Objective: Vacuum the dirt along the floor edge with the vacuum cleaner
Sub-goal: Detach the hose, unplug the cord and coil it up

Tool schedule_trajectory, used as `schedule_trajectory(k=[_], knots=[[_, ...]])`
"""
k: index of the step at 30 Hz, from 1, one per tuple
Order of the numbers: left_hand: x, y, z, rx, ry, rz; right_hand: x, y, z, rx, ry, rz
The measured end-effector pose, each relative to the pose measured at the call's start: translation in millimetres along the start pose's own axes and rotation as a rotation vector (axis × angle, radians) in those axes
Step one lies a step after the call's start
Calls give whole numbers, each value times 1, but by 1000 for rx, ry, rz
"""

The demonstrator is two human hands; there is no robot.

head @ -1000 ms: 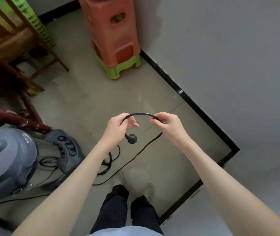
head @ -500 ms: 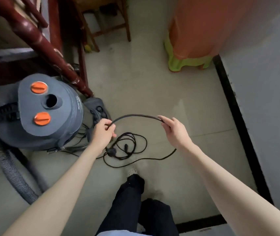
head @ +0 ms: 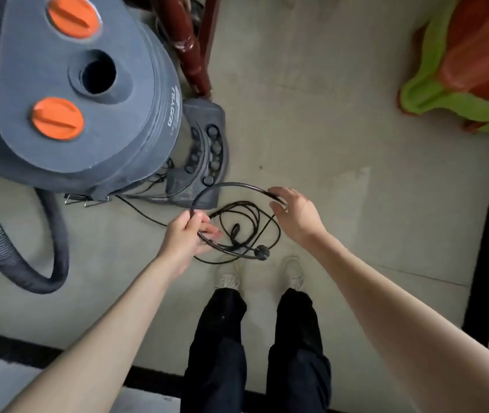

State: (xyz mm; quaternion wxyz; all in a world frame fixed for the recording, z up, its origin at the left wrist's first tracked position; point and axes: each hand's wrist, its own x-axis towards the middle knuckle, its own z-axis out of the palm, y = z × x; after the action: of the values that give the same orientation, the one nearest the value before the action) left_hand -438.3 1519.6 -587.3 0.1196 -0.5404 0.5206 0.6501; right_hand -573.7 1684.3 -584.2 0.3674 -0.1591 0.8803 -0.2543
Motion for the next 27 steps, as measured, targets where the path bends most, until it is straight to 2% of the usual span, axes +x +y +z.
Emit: schedule_trajectory(k=[5, 9, 12, 14, 16, 18, 21, 23, 26, 27], knots=[[31, -69, 1, -477, 156, -267, 32, 30, 58, -59, -316, -4], [57, -134, 25, -881, 190, -307, 35, 77, 104, -328, -574, -129], [65, -178, 39, -1135, 160, -294, 33, 107, 134, -262, -562, -37], [66, -199, 51, -1164, 118, -297, 34, 112, 152, 160, -460, 234], [65, -216, 60, -1108, 91, -321, 38, 116, 173, 606, -402, 628], [65, -232, 68, -1033, 57, -367, 43, 121, 189, 775, -414, 763], [73, -249, 73, -954, -12, -493, 55, 127, 208, 846, -279, 803], [90, -256, 69, -923, 8, -533, 64, 140, 215, 672, -209, 729], [131, -264, 48, -900, 234, -472, 79, 170, 217, 345, -144, 494], [146, -268, 39, -730, 304, -407, 84, 180, 215, 332, -121, 452]])
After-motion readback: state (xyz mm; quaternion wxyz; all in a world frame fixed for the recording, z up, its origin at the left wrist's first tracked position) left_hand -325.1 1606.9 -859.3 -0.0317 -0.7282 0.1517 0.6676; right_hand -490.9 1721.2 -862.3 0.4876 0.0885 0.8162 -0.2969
